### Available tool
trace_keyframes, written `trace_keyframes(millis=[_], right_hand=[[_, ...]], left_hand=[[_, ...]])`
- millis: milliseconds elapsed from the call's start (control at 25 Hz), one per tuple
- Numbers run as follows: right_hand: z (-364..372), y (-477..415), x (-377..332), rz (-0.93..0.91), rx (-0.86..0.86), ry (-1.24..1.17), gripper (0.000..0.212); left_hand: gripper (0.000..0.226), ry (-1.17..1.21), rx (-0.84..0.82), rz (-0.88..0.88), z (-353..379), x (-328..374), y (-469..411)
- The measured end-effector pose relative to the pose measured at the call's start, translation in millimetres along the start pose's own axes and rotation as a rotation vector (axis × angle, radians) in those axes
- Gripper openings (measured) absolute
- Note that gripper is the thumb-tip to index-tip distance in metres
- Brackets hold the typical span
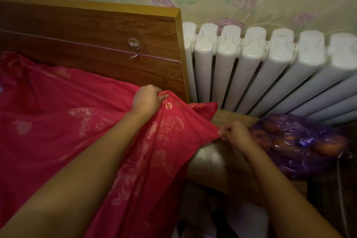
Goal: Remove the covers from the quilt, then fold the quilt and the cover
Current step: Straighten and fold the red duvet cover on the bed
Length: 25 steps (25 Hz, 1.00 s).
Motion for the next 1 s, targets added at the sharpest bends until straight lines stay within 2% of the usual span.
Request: trace_keyframes(millis=[80,160,280,440,520,800,920,1000], right_hand=[[-11,-19,-13,-0.019,0.269,0.332,0.013],[-16,-34,-29,-0.119,0.372,0.421,0.018],[-6,-48,-52,-0.362,0.298,0.564,0.02],[-6,-69,-68,-0.3,0.113,0.774,0.02],[-8,-78,-69,-0.288,0.103,0.737,0.02],[-16,-67,-47,-0.127,0.267,0.564,0.02],[-29,-41,-45,-0.139,0.235,0.572,0.016],[-42,-16,-52,-0.139,0.155,0.534,0.01]], left_hand=[[0.028,-0.04,-0.039,-0.013,4,-1,-2],[0.027,-0.134,-0.155,-0.042,9,-7,-8],[0.032,-0.237,-0.333,-0.116,18,-23,-5],[0.026,-0.183,-0.325,-0.156,32,-30,7],[0.024,-0.161,-0.304,-0.152,35,-29,9],[0.018,-0.084,-0.186,-0.147,29,-26,18],[0.017,-0.12,-0.203,-0.124,19,-14,19],[0.015,-0.159,-0.208,-0.152,12,-8,20]])
Point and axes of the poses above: each hand's wrist, its own y-axis away from the middle knuckle, its own z-axis out of the palm, x = y × z, the point moved 1 cm from there along -y, towards the middle knuckle, and after that the axes turned 12 degrees about z, right-handed, at the moved point
